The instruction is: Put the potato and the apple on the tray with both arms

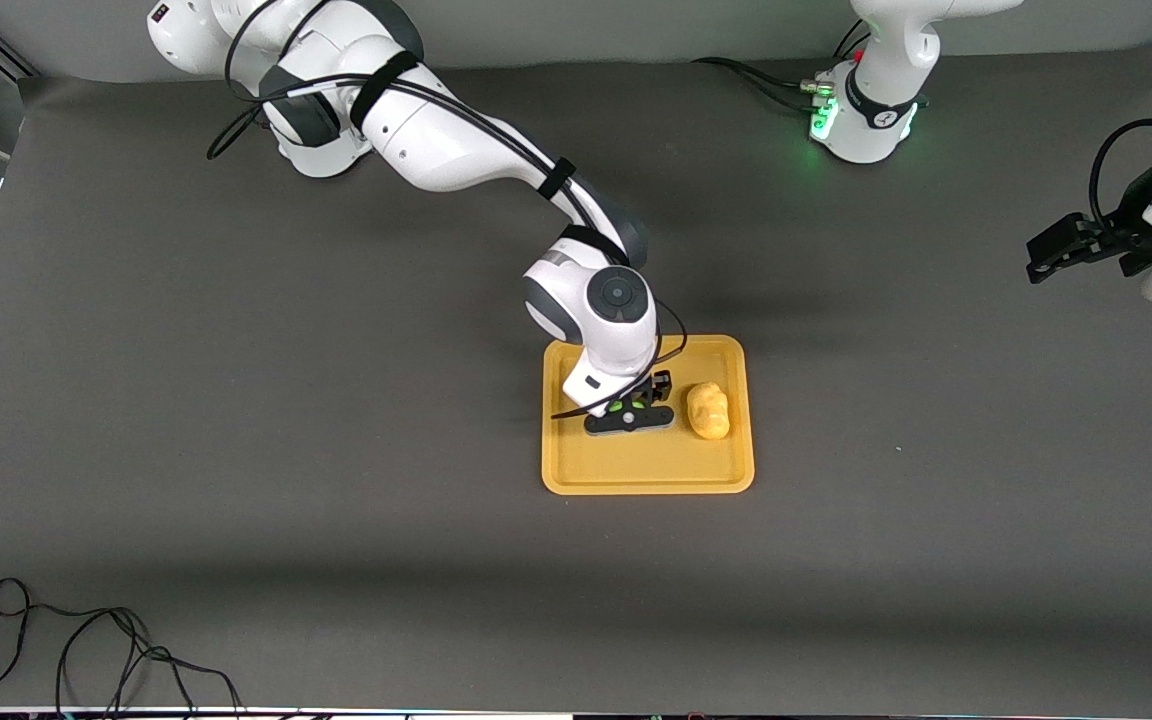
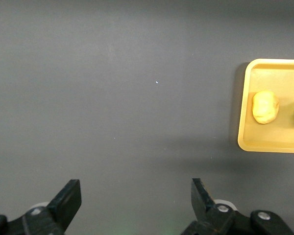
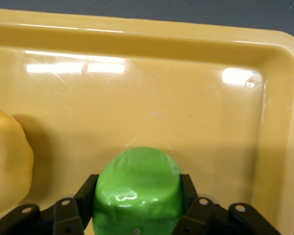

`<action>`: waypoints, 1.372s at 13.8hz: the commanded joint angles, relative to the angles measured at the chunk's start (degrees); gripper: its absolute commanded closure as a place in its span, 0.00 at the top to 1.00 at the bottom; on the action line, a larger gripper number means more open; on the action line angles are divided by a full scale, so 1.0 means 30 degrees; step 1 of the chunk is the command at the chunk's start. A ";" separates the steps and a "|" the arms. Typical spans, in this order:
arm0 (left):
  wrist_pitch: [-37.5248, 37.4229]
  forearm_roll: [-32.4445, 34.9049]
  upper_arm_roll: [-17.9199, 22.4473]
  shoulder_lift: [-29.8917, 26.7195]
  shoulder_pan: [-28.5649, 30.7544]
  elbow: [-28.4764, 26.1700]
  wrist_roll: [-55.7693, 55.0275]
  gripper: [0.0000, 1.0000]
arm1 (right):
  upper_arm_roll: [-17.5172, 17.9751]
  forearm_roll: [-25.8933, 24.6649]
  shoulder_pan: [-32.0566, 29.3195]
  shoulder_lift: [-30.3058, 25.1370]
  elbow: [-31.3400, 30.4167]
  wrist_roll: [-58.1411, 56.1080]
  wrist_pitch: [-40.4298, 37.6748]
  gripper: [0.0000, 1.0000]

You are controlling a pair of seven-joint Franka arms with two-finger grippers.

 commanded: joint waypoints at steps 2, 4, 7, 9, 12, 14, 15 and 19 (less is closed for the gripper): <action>-0.0299 0.0275 0.0117 -0.0138 -0.0076 0.0122 0.0053 1.00 | -0.0133 -0.0344 0.0039 0.0323 0.0853 0.0543 0.0027 1.00; -0.0182 0.0275 0.0117 -0.0109 -0.0106 0.0151 0.0024 1.00 | -0.0249 -0.0315 -0.0107 -0.0347 0.0853 0.0485 -0.0294 1.00; -0.0094 0.0275 0.0117 -0.0109 -0.0076 0.0151 0.0024 1.00 | -0.0425 -0.0227 -0.0137 -0.1839 0.0999 0.0426 -0.2427 1.00; -0.0035 0.0275 0.0117 -0.0109 -0.0105 0.0151 0.0024 1.00 | -0.0367 -0.0169 -0.0457 -0.3361 0.0970 0.0397 -0.4356 1.00; -0.0357 0.0275 0.0175 -0.0138 -0.0077 0.0151 -0.0006 1.00 | -0.0367 -0.0051 -0.1334 -0.5822 0.0911 0.0309 -0.7607 1.00; -0.0241 0.0275 0.0263 -0.0109 0.0069 0.0122 0.0053 1.00 | -0.0338 -0.0080 -0.2038 -0.7171 0.0882 -0.0244 -0.9311 1.00; -0.0124 0.0275 0.0264 0.0007 0.0070 0.0006 0.0111 1.00 | -0.0396 -0.0110 -0.2418 -0.8193 0.0650 -0.1060 -1.0189 1.00; -0.0035 0.0363 0.0176 0.0506 0.0041 -0.0025 0.0112 1.00 | -0.0748 0.0007 -0.4847 -1.2468 -0.3439 -0.3929 -1.1810 1.00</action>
